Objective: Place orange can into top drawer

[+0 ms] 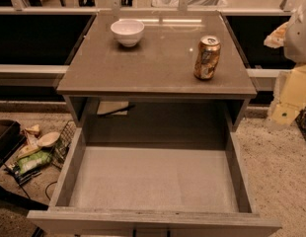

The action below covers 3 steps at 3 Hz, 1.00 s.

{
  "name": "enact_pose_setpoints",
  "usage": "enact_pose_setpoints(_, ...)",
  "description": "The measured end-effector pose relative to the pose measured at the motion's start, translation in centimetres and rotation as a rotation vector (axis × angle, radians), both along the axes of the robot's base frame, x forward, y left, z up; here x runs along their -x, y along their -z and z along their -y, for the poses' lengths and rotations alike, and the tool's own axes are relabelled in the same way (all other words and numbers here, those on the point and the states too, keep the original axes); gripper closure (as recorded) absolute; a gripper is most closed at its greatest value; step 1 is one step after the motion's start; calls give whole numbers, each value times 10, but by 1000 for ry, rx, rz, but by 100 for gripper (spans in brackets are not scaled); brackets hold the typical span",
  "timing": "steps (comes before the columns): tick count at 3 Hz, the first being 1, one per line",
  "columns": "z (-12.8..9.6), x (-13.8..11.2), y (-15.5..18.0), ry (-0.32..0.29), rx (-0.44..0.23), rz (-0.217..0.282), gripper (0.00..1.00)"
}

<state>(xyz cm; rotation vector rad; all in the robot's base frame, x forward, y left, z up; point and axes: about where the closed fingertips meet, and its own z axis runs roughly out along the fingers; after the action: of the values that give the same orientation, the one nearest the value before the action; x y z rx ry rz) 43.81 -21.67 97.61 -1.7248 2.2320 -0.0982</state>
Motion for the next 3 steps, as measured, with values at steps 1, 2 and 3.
enact_pose_setpoints(1,0,0,0,0,0,0,0)
enact_pose_setpoints(2,9,-2,-8,61,-44,64,0)
enact_pose_setpoints(3,25,-31,-18,137,-186,181,0)
